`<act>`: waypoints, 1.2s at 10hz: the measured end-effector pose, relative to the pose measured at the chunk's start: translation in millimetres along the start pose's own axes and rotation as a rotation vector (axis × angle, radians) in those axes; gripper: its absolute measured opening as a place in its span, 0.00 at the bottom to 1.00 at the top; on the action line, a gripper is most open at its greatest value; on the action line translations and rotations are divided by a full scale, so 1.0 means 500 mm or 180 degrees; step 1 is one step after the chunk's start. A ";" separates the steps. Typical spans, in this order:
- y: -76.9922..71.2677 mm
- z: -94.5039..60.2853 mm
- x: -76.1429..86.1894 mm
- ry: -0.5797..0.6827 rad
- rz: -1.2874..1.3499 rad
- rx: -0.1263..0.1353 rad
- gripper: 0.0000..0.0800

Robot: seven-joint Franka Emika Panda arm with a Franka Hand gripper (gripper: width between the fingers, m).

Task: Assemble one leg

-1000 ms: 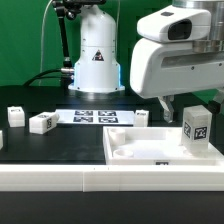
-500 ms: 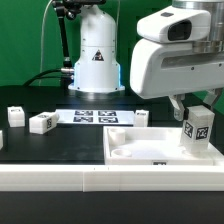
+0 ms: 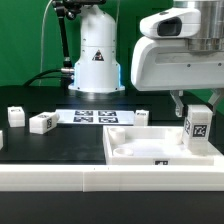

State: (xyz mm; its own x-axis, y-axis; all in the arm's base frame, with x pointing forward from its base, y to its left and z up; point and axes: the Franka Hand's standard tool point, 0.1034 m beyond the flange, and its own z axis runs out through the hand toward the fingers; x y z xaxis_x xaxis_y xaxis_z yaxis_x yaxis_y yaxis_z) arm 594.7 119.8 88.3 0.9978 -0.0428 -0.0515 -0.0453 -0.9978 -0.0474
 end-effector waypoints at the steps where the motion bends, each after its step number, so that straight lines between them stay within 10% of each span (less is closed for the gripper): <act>1: -0.002 0.000 0.000 0.0032 0.0316 0.0004 0.36; 11: -0.012 0.002 0.002 0.0123 0.2184 0.0082 0.36; 12: -0.007 0.002 0.004 0.0127 0.1962 0.0079 0.58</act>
Offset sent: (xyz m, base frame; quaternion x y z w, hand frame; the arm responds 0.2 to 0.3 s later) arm -0.0086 -0.0006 -0.0098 -0.0149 0.0410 0.2216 0.9742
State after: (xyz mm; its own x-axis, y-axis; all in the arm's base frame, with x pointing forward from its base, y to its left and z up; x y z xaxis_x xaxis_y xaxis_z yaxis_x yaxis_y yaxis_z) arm 596.8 123.4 87.6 0.7888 -0.6134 -0.0394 -0.6146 -0.7876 -0.0439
